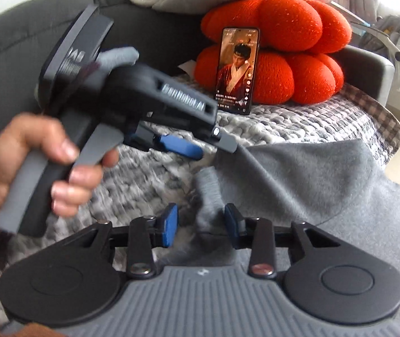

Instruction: Fold clothes

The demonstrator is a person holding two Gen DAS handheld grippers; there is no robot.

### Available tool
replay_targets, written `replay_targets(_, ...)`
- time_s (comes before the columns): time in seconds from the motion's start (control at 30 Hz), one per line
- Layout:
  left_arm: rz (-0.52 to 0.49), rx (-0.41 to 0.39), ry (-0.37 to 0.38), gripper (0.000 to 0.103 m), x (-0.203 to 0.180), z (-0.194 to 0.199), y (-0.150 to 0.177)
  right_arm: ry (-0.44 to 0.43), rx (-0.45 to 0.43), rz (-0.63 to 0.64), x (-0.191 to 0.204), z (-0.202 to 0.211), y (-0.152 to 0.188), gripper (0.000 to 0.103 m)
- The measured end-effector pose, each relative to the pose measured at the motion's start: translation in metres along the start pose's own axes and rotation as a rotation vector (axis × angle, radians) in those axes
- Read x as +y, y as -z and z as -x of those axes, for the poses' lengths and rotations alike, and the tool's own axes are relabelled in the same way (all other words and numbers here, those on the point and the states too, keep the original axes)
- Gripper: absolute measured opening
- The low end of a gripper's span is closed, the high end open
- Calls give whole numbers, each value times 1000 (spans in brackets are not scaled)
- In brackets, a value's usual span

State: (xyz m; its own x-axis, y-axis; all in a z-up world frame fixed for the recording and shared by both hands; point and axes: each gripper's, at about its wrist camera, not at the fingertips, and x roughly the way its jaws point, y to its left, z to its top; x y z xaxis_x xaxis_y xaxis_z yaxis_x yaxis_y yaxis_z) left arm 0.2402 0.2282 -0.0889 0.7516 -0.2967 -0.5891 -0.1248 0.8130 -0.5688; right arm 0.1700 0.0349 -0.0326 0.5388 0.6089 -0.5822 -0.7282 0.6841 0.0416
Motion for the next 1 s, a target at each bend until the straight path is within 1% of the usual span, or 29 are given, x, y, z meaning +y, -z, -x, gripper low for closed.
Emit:
replay_targets(0.03,11,-2,9,39,0,0,-1,-2,-2,-1,0,1,0,38)
replay_targets(0.1,29,-13,24,34,1,1,-2,-10,-7,-16,-2,3,-1,38)
replay_targets(0.27,34,-5,17,34,-3,-4,-7,-14,-16,-39,-2,4,0,35)
replay_targets(0.37,35,-12,20,30,-5,-8,-9,-8,-26,-31,1,2,0,32)
replay_targets(0.4,35,-15,23,25,-6,-11,-10,-3,-29,-28,2,1,1,28)
replay_targets(0.43,36,-16,27,9,-6,-14,-10,2,-33,-24,3,0,1,16)
replay_targets(0.47,34,-30,31,2,-6,-14,-10,7,-40,-26,3,-1,1,11)
replay_targets(0.5,27,-73,34,2,-7,-10,-8,13,-49,-33,2,-1,1,9)
replay_targets(0.57,13,-158,39,2,-9,0,-6,-5,-86,-71,-2,3,0,8)
replay_targets(0.6,1,-196,33,2,-10,5,-5,-17,-106,-93,-4,6,-1,8)
replay_targets(0.63,-21,-215,9,2,-12,9,-5,-32,-117,-114,-6,6,-1,8)
replay_targets(0.73,-69,-185,-93,2,-15,3,-3,-56,-76,-147,-9,-5,0,9)
replay_targets(0.8,-93,-144,-142,2,-14,-9,1,-67,-39,-152,-9,-12,1,10)
replay_targets(0.83,-99,-120,-144,2,-12,-14,2,-72,-43,-155,-9,-11,-1,15)
replay_targets(0.87,-102,-112,-138,2,-10,-16,3,-77,-48,-162,-9,-9,-1,17)
replay_targets(0.97,-94,-149,-119,8,-9,-2,1,-82,-56,-183,-16,2,-4,19)
replay_targets(1.0,-97,-164,-107,10,-11,5,0,-71,-68,-198,-22,7,-6,21)
